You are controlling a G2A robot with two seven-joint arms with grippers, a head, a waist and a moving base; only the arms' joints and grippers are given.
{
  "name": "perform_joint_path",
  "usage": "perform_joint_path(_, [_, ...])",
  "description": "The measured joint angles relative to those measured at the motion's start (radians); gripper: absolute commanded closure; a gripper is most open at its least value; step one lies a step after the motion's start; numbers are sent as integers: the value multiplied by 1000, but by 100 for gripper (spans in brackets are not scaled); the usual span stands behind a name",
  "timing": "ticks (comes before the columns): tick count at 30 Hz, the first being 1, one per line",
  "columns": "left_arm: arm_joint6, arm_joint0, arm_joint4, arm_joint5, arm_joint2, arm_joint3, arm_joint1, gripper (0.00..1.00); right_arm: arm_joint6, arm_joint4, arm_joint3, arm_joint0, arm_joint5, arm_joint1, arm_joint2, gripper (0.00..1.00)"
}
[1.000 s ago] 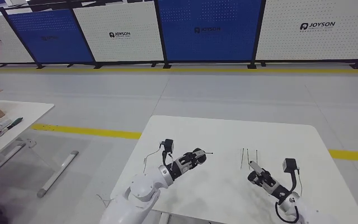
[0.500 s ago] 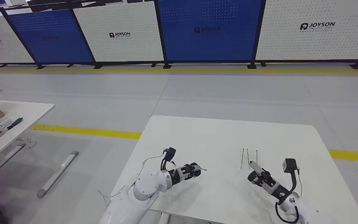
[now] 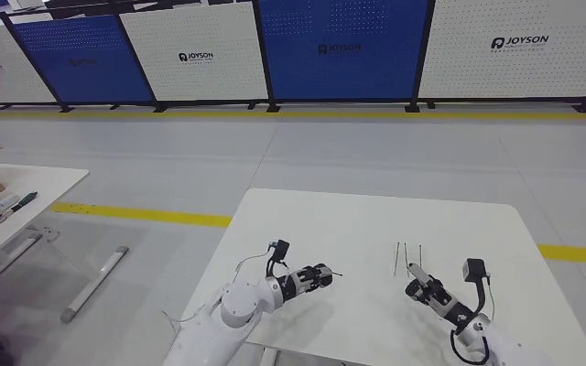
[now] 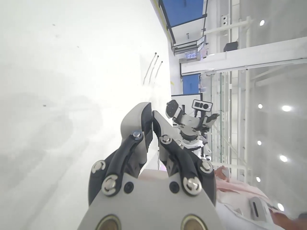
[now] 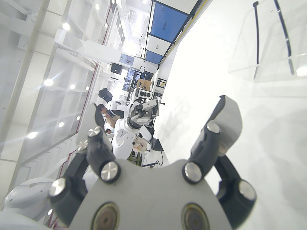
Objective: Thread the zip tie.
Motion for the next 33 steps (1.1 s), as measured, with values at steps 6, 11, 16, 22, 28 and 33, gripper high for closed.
perform_joint_path(6, [-29, 70, -61, -83, -60, -145, 14, 100, 0, 0, 0, 0, 0, 0, 0, 0])
perform_joint_path(11, [-67, 145, -139, -155, -142, -289, 28, 100, 0, 0, 0, 0, 0, 0, 0, 0])
perform_joint_path(16, [-89, 201, -124, -160, -200, -361, 40, 100, 0, 0, 0, 0, 0, 0, 0, 0])
perform_joint_path(22, [-88, 200, -131, -160, -199, -359, 40, 100, 0, 0, 0, 0, 0, 0, 0, 0])
perform_joint_path(28, [-29, 192, -194, -204, -190, -394, 34, 100, 0, 0, 0, 0, 0, 0, 0, 0])
perform_joint_path(33, [12, 206, -293, -301, -206, -466, 30, 100, 0, 0, 0, 0, 0, 0, 0, 0])
